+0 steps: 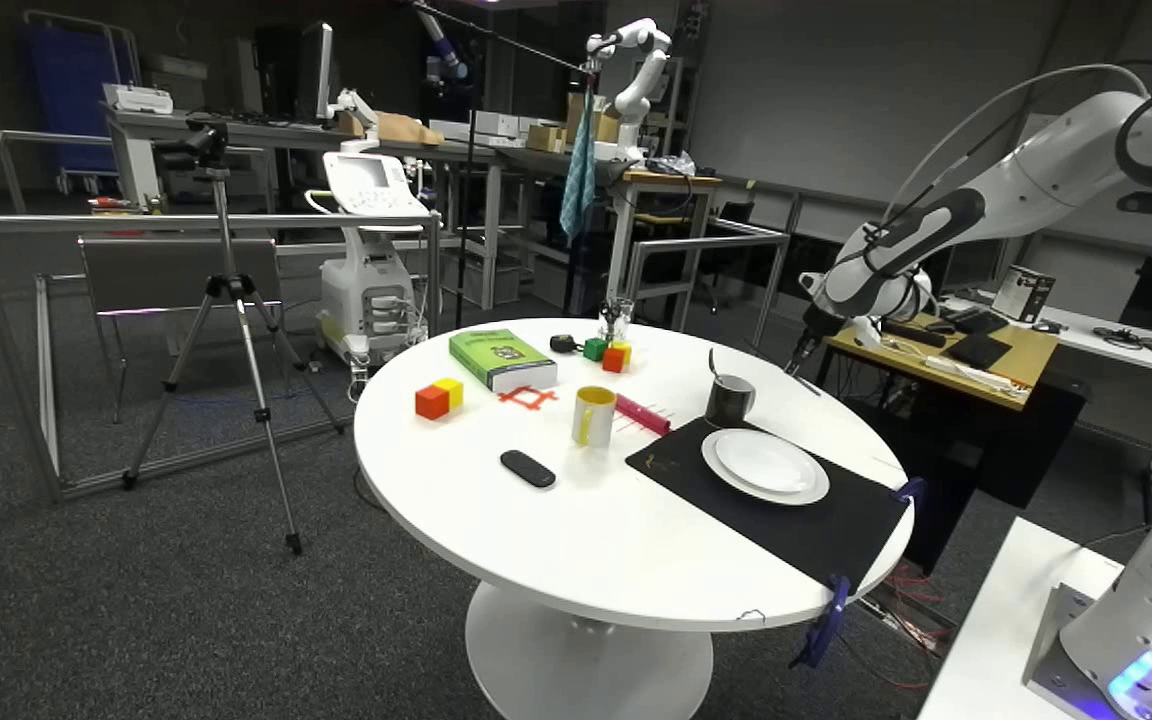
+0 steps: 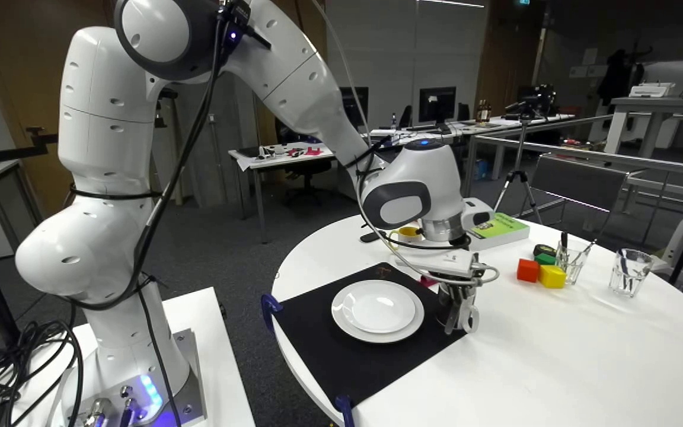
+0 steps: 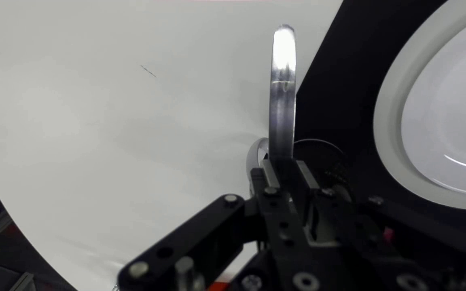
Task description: Pick up the silver knife and put it in the black and white mug
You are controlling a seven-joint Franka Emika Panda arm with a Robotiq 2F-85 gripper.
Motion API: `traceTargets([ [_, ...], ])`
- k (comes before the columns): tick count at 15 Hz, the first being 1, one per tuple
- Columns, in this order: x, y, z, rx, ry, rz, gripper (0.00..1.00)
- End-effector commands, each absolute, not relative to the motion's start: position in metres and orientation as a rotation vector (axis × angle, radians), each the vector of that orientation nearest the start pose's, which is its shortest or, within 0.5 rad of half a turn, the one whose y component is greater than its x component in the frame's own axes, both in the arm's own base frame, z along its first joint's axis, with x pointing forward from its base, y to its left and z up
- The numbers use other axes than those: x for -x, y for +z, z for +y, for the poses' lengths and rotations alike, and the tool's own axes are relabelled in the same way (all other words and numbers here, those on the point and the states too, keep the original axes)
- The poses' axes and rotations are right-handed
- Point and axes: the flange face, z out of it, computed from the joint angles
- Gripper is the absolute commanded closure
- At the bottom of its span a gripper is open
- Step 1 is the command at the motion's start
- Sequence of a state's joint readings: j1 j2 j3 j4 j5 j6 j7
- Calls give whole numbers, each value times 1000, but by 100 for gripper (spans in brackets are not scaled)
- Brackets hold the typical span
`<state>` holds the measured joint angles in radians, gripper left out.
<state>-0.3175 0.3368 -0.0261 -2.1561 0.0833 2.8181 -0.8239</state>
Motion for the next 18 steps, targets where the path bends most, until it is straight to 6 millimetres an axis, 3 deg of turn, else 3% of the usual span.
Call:
traceTargets([
  [1, -572, 285, -210, 3227, -574, -630, 96],
  [9, -593, 282, -206, 3222, -728, -494, 96],
  [18, -616, 294, -181, 3160, -1055, -413, 96],
])
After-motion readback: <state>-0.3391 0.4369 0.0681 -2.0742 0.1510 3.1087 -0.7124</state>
